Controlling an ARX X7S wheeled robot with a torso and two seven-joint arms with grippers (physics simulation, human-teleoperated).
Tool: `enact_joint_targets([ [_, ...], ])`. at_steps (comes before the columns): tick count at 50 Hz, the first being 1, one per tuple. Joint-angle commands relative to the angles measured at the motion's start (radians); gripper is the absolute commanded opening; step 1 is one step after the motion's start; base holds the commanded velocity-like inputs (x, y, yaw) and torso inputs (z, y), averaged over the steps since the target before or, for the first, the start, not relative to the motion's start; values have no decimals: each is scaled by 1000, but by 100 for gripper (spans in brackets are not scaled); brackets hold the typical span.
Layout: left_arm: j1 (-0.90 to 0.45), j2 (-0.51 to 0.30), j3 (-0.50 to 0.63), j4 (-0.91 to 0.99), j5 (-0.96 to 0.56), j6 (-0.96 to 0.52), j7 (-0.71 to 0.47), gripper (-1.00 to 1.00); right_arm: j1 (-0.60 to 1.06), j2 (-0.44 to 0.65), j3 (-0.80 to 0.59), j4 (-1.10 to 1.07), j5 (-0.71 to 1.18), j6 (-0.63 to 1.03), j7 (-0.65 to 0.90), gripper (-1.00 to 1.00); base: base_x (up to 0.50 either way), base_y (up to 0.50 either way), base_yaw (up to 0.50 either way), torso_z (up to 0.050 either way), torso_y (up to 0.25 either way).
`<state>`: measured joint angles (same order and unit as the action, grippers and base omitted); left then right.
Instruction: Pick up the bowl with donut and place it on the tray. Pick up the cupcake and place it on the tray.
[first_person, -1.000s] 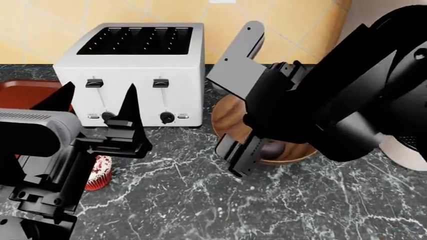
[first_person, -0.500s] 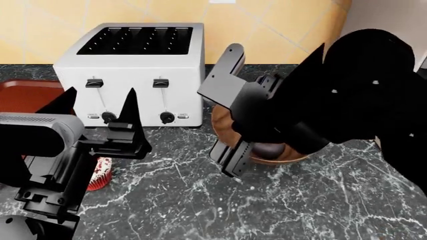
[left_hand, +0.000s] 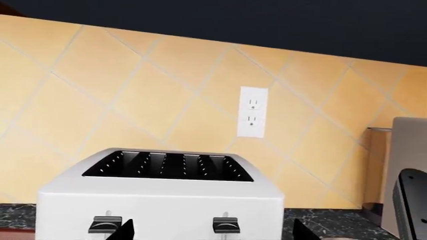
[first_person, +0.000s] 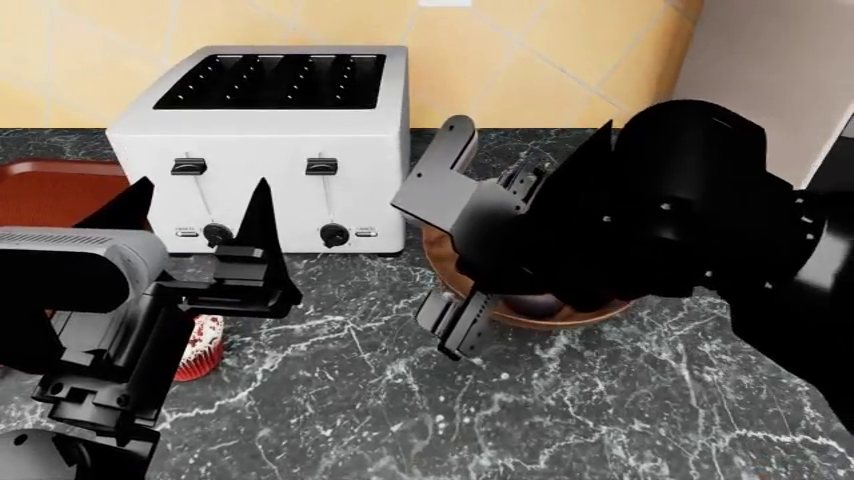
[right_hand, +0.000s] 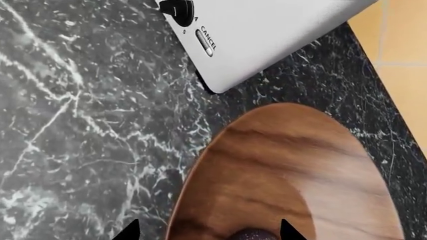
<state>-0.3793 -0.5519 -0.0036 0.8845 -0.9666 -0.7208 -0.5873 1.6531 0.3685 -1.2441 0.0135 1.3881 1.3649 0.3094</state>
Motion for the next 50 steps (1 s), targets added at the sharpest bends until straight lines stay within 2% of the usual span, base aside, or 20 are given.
enact_joint_targets([
  [1, 13, -2, 0, -12, 11, 17, 10, 100, -17, -11, -34, 14, -33, -27, -45, 100, 0, 0, 0, 0, 0],
  [50, 27, -5, 24, -39, 36, 49, 22, 100, -73, -21, -78, 93, -45, -63, -38, 100, 0, 0, 0, 0, 0],
])
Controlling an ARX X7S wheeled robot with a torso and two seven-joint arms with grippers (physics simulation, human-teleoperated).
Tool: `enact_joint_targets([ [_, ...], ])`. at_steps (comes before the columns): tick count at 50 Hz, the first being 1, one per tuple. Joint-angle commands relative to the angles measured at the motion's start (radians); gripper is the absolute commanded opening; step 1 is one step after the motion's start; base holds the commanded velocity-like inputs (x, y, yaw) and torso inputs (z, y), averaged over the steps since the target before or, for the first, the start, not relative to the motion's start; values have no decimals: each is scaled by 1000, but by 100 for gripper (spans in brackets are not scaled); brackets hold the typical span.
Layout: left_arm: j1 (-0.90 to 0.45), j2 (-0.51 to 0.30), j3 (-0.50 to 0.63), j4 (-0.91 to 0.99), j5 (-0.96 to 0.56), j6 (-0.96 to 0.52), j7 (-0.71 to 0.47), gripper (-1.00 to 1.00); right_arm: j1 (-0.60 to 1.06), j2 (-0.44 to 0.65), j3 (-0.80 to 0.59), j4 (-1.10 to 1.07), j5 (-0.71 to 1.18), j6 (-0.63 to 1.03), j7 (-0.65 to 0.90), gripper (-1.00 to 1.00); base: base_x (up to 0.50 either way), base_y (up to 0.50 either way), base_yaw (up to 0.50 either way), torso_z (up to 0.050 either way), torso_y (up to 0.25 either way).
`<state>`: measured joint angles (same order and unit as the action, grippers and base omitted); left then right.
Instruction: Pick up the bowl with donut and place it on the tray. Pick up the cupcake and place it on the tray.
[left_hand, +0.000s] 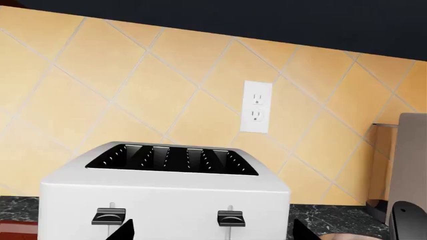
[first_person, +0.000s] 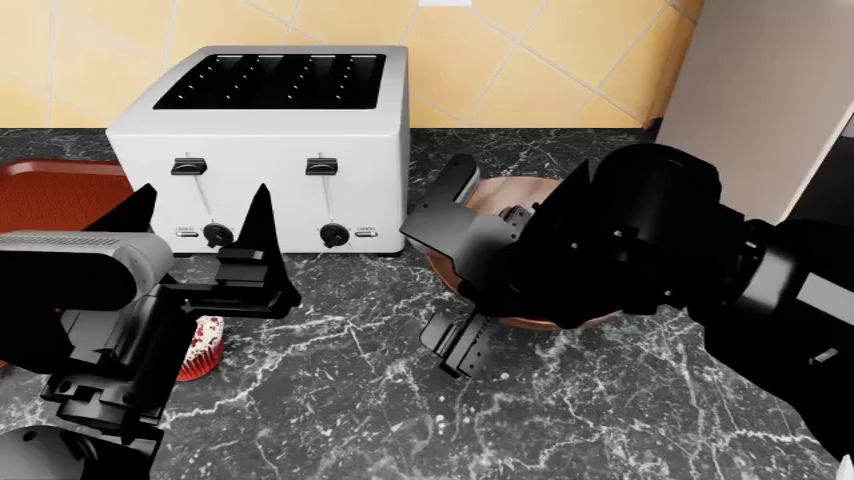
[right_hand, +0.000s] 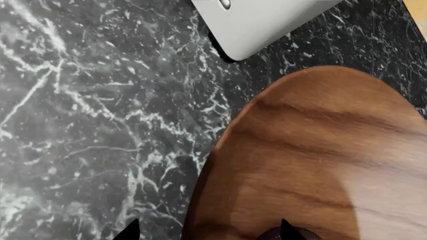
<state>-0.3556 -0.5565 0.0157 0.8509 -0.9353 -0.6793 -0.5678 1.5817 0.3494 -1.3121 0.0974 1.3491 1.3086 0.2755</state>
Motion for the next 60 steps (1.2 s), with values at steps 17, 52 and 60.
enact_joint_targets([
  [17, 7, 1, 15, -13, 13, 17, 5, 100, 23, 20, -12, -30, -5, -9, -10, -100, 0, 0, 0, 0, 0],
  [52, 28, -61, -39, 76, -91, -7, -63, 100, 126, 92, 40, -172, 196, 129, 207, -100, 0, 0, 0, 0, 0],
  [60, 72, -92, -78, 122, -136, 0, -88, 100, 157, 91, 23, -183, 232, 157, 243, -100, 0, 0, 0, 0, 1],
])
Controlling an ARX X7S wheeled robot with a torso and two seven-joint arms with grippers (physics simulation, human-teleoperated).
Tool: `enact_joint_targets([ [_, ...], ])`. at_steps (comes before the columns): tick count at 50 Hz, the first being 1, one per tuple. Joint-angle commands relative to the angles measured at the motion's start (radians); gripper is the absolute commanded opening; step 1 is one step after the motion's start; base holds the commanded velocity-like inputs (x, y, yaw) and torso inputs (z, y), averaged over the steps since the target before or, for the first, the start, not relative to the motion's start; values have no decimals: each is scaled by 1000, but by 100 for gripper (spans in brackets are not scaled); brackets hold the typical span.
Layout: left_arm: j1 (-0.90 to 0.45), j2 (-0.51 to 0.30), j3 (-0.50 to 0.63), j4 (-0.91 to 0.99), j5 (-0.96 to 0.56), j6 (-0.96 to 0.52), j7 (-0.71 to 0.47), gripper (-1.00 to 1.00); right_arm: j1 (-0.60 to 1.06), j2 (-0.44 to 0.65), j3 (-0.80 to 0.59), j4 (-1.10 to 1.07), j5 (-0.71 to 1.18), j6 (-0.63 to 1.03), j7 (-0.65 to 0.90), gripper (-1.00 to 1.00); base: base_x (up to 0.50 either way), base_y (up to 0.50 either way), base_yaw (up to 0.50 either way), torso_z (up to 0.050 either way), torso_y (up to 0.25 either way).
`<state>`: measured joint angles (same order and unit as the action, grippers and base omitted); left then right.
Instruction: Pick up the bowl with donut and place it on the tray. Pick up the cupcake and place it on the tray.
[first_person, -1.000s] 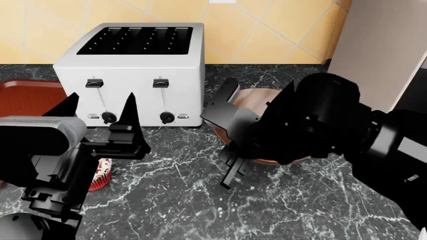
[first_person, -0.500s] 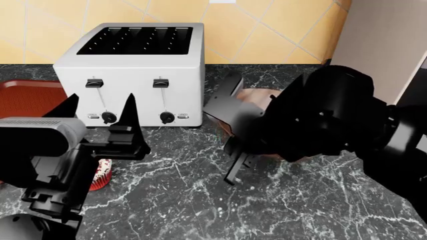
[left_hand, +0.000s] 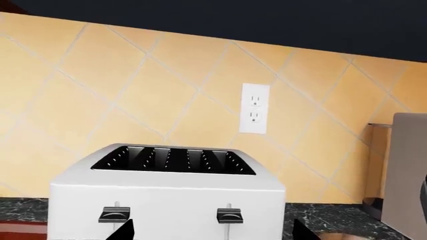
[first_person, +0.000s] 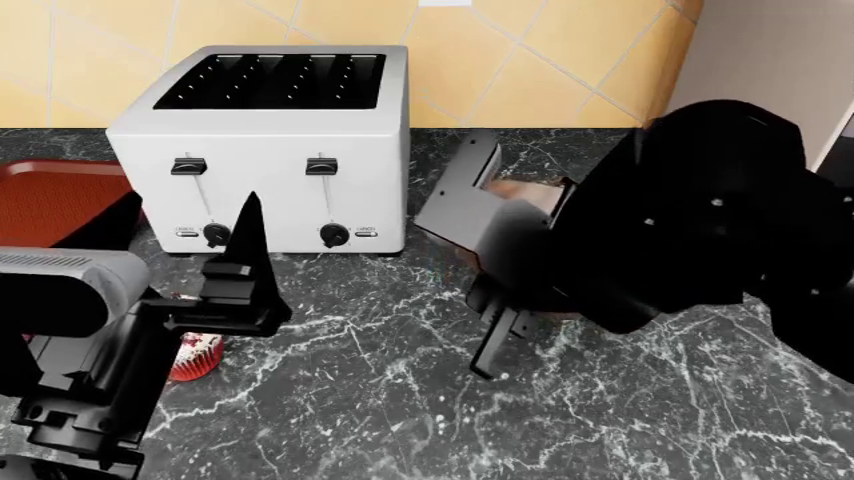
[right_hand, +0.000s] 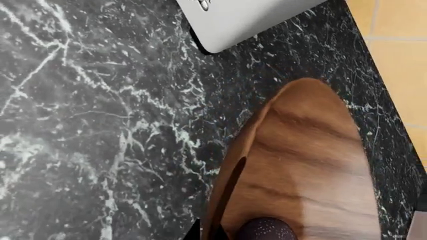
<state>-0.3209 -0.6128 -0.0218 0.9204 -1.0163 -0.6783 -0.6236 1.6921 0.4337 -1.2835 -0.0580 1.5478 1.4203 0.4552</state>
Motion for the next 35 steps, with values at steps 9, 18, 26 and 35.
enact_joint_targets([
  [9, 94, -71, -69, 97, -90, 0, -70, 100, 71, -3, -27, -30, 32, 48, 73, -100, 0, 0, 0, 0, 0],
  [18, 161, -122, -57, 110, -190, -49, -183, 100, 95, -3, -32, -25, 63, 45, 108, -100, 0, 0, 0, 0, 1],
  [26, 213, -200, 73, 126, -209, 30, -309, 100, 131, -8, -34, -13, 142, 52, 172, -100, 0, 0, 0, 0, 0],
  [35, 265, -251, 210, 126, -170, 173, -483, 100, 135, -6, -45, -10, 169, 36, 194, -100, 0, 0, 0, 0, 1],
])
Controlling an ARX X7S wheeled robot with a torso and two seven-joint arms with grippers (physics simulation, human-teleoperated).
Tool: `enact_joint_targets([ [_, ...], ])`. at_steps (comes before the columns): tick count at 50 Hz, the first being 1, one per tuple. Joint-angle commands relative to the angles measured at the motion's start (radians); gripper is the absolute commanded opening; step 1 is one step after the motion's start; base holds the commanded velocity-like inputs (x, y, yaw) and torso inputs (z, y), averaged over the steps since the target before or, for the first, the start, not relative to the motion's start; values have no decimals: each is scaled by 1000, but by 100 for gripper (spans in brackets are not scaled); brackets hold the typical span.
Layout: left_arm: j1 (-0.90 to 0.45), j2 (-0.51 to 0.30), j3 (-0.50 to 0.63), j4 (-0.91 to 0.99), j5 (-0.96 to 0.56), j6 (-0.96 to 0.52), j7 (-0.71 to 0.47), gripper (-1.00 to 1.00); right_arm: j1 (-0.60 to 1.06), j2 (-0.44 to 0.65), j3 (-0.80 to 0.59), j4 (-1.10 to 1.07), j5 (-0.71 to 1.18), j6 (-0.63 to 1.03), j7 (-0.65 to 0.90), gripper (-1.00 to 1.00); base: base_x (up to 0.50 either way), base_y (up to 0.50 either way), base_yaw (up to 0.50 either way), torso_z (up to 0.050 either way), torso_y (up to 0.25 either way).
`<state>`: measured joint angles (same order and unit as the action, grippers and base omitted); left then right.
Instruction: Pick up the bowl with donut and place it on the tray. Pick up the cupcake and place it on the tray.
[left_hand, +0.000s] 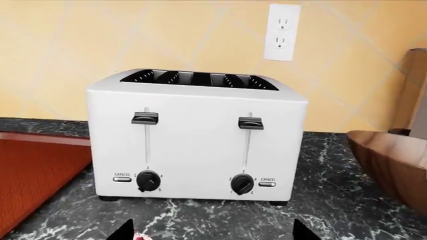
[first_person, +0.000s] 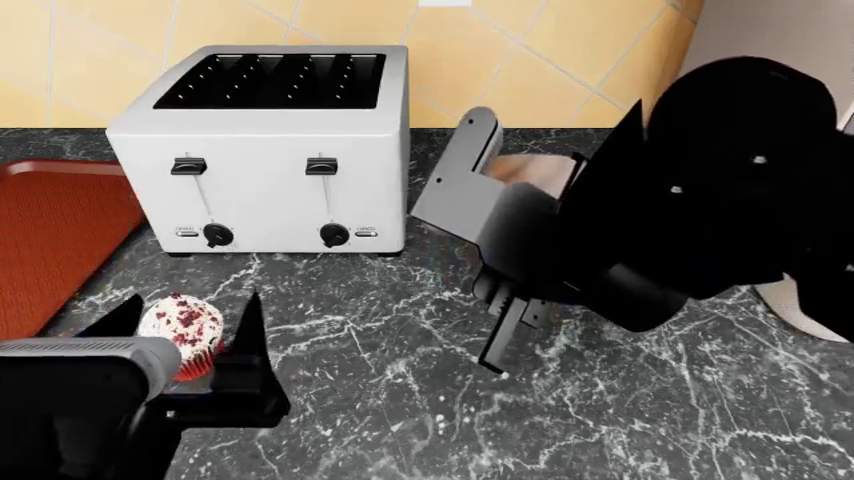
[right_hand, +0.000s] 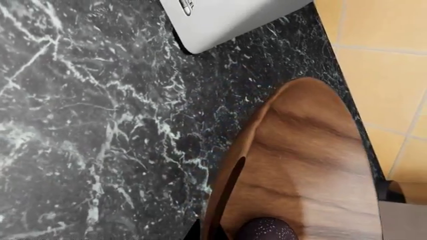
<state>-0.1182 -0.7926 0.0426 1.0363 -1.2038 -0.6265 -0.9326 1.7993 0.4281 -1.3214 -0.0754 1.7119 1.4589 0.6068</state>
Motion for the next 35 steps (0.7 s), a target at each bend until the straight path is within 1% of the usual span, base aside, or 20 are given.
enact_joint_targets([
  [1, 59, -88, 189, 10, 39, 152, -194, 100, 29, -2, -9, 8, 0, -4, 39, -100, 0, 0, 0, 0, 0],
  [6, -6, -189, 457, 10, 123, 314, -299, 100, 33, -8, -16, 13, -19, -11, 17, -100, 0, 0, 0, 0, 0],
  [9, -5, -202, 520, 7, 150, 340, -334, 100, 34, -9, -20, 13, -25, -16, 10, -100, 0, 0, 0, 0, 0],
  [13, 11, -191, 549, -8, 168, 342, -329, 100, 33, -8, -25, 14, -34, -23, 3, -100, 0, 0, 0, 0, 3],
  [20, 48, -172, 566, -45, 187, 369, -309, 100, 34, -7, -33, 14, -41, -32, -5, -100, 0, 0, 0, 0, 0],
  [27, 90, -155, 564, -88, 215, 409, -312, 100, 36, -6, -40, 15, -48, -40, -14, -100, 0, 0, 0, 0, 1],
  [35, 102, -131, 567, -143, 222, 425, -297, 100, 35, -4, -47, 14, -61, -51, -28, -100, 0, 0, 0, 0, 0],
])
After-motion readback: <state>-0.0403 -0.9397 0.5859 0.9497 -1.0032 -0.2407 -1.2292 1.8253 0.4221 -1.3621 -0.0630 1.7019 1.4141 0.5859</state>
